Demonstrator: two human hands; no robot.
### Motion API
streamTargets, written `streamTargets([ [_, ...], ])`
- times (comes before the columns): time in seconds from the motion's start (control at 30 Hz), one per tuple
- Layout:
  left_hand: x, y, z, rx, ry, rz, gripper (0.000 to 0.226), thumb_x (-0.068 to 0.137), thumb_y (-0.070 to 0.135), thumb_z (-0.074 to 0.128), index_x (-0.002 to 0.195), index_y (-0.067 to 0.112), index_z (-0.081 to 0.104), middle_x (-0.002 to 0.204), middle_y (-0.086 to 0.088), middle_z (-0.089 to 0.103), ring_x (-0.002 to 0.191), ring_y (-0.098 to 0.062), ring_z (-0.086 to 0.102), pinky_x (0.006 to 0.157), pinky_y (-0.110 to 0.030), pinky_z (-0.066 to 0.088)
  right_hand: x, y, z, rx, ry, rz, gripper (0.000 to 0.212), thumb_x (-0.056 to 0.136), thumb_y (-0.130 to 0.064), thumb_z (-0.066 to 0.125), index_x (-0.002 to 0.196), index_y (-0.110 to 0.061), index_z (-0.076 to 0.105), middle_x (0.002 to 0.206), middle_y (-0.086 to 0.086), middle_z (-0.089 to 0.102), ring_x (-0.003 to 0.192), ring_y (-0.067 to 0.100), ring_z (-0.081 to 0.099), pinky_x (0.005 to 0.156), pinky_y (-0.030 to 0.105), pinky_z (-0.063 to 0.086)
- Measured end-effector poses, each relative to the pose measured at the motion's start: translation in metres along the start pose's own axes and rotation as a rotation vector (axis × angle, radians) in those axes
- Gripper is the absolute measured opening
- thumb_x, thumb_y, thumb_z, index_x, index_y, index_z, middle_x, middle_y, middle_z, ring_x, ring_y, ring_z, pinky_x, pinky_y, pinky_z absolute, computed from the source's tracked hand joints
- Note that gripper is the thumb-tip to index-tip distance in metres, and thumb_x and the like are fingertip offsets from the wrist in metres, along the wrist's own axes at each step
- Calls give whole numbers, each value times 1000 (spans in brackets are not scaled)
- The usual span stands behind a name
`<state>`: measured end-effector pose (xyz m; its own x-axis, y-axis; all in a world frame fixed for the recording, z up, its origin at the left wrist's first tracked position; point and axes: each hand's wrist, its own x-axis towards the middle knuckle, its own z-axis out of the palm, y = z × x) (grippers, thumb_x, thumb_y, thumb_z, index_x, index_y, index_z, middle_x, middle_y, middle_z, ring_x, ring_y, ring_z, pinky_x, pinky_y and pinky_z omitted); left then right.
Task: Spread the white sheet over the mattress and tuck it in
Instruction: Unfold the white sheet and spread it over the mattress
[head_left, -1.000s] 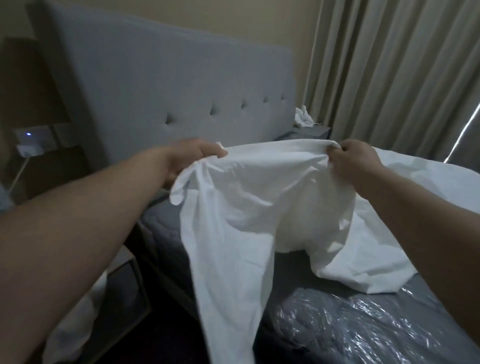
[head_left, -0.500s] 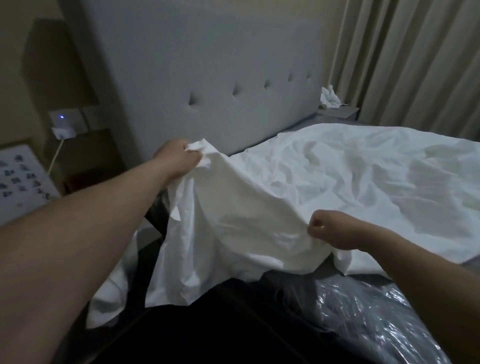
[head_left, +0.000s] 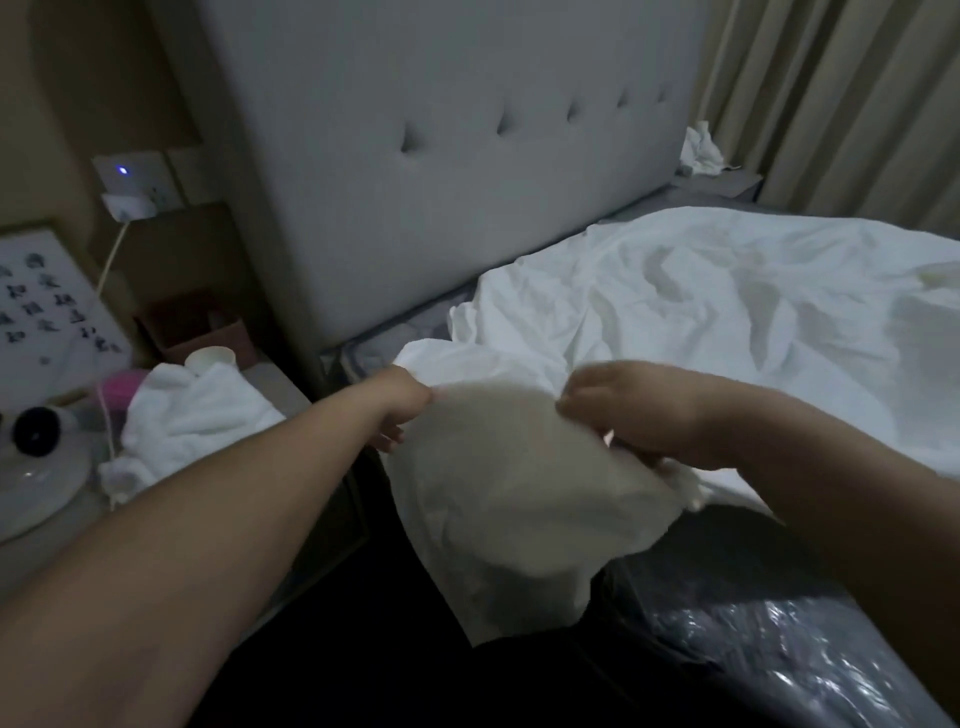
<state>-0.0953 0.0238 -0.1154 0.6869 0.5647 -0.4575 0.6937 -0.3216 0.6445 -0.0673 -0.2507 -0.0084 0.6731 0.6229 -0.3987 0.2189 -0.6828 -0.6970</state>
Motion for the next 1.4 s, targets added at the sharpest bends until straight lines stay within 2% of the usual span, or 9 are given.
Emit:
streamTargets([
  [0.13, 23, -26, 21, -197, 0, -51, 31, 90, 19, 46, 114, 11, 64, 82, -11, 65, 59, -21, 55, 61, -32, 55, 22, 19, 10, -378, -376, 245, 53, 103, -59, 44, 110, -12, 66, 100, 4, 76, 71, 24, 75, 70, 33, 58],
  [0.33, 57, -59, 42, -412, 29, -133, 34, 103, 37, 46, 130, 19, 53, 104, -10, 72, 58, -19, 66, 47, -28, 55, 110, 46, 12, -482, 324, 13, 49, 100, -49, 51, 130, -11, 59, 115, 8, 72, 97, 31, 69, 83, 42, 56],
  [0.5, 76, -62, 62, -522, -27, -130, 31, 99, 33, 52, 126, 19, 59, 98, -6, 71, 70, -20, 64, 59, -28, 55, 166, 66, 44, -608, 228, 83, 70, 95, -55, 56, 150, -22, 29, 136, 12, 56, 116, 35, 60, 93, 44, 50],
  [0.6, 93, -66, 63, -491, 115, -118, 45, 90, 35, 60, 127, 9, 58, 104, -15, 70, 71, -26, 67, 48, -36, 59, 181, 75, 71, -666, 225, 83, 39, 97, -43, 52, 126, -19, 42, 121, 13, 57, 99, 37, 59, 81, 42, 47],
  [0.73, 102, -68, 30, -118, 356, 2, 43, 86, 38, 48, 109, 8, 69, 106, -18, 73, 92, -36, 72, 81, -45, 62, 190, 63, 77, -582, 339, -39, 10, 98, -25, 47, 100, -15, 46, 104, 14, 66, 84, 35, 57, 74, 36, 41],
  [0.93, 120, -29, -60, -380, 627, 6, 52, 90, 39, 41, 132, 10, 50, 130, -15, 61, 108, -41, 64, 91, -53, 57, 196, -17, 63, -107, 706, -334, 51, 100, -13, 45, 149, -26, 40, 144, 7, 43, 108, 20, 54, 87, 31, 40],
  [1.17, 103, -36, -22, -113, 300, -75, 98, 97, 48, 49, 160, 16, -20, 165, -17, 28, 134, -40, 49, 102, -41, 48, 206, 21, 89, -478, 352, -204, 81, 91, -71, 49, 158, -34, 24, 170, 5, 11, 150, 36, 30, 118, 56, 33],
  [1.27, 86, -34, 27, -139, 91, -89, 118, 78, 85, 45, 164, 22, -5, 169, -13, 19, 147, -40, 34, 114, -51, 39, 207, 54, 100, -628, 63, -136, 82, 77, -90, 34, 140, -40, 46, 157, 3, 36, 147, 33, 34, 115, 57, 34],
  [1.4, 75, -41, 62, 203, 161, 32, 87, 93, 55, 58, 160, 19, 16, 158, -16, 37, 140, -40, 42, 112, -47, 39, 197, 65, 88, -520, 159, -228, 54, 94, -62, 55, 132, -26, 65, 138, -1, 58, 130, 23, 54, 106, 34, 42],
])
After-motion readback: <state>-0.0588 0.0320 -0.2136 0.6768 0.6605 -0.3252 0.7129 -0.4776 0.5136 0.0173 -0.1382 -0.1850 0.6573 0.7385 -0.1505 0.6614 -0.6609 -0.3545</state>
